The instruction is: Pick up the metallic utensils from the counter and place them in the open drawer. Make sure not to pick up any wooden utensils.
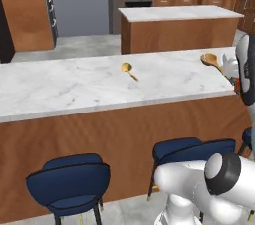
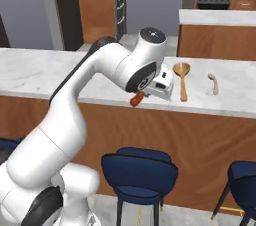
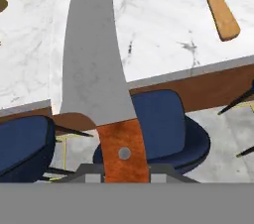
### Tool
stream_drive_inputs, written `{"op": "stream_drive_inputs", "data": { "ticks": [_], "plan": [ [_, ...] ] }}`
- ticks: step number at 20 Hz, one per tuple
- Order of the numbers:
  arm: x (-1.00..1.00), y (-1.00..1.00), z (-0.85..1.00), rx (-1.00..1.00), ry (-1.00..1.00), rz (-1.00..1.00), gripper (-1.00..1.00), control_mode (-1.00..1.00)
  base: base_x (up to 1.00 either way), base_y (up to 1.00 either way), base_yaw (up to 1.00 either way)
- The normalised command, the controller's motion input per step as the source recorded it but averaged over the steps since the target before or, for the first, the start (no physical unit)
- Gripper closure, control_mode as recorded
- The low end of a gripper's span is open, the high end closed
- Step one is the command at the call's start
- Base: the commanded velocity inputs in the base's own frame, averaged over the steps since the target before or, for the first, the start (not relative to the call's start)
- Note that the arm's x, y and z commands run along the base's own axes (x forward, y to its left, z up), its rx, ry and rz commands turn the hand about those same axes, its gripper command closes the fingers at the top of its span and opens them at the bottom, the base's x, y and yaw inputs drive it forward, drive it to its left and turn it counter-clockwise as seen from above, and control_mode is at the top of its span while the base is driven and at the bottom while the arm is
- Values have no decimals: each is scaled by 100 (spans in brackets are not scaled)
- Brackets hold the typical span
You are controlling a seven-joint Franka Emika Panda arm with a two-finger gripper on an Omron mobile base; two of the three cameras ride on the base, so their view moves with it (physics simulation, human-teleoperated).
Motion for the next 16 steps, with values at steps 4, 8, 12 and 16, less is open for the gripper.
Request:
{"op": "stream_drive_inputs", "data": {
  "ticks": [4,8,12,16],
  "plan": [
    [0,0,0,0,0,0,100,100,-28,-100,-4],
    [0,0,0,0,0,0,100,100,-1,-100,-2],
    [0,0,0,0,0,0,100,100,0,-100,-2],
    [0,0,0,0,0,0,100,100,-63,-100,0]
  ]
}}
